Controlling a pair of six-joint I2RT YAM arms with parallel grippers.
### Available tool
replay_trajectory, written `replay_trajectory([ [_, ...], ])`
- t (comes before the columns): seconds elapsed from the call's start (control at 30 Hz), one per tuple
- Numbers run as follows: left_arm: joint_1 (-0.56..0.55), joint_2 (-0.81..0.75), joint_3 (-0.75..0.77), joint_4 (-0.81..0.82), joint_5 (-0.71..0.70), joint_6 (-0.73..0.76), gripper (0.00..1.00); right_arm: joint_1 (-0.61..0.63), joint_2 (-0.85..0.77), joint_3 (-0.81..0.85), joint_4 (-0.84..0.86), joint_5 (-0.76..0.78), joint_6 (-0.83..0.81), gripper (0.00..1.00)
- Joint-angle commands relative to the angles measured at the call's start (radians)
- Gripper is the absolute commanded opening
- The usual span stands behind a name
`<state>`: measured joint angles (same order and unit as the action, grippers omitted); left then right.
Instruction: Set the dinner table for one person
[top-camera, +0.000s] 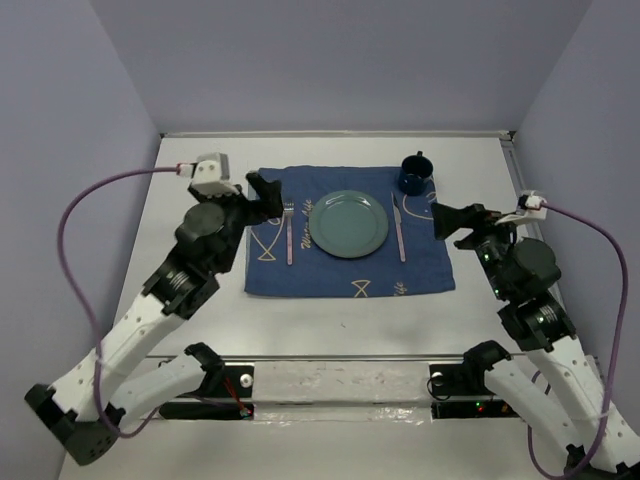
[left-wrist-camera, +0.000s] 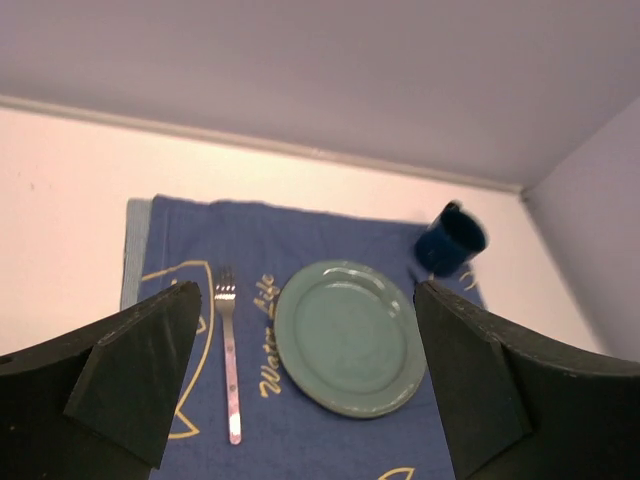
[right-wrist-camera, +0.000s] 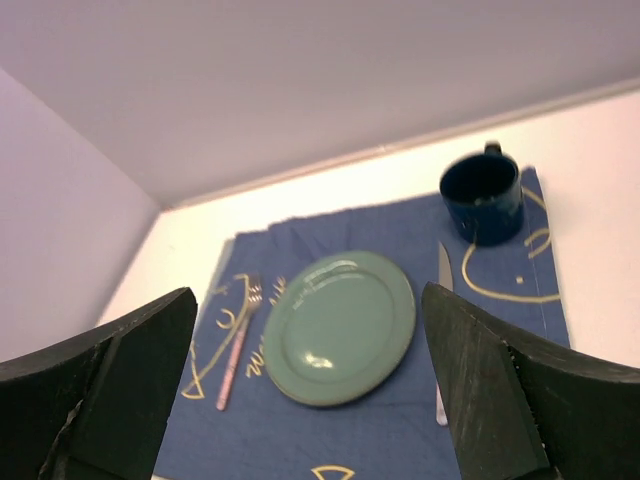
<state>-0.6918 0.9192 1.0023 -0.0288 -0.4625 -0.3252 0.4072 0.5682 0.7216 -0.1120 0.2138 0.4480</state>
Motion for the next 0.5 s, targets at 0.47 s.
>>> replay_trajectory([
  [0.47,0.005,-0.399,-0.186,0.125,0.113,0.071,0.99,0.007,-0.228,0.124,-0.112,0.075,-0.034,1.00],
])
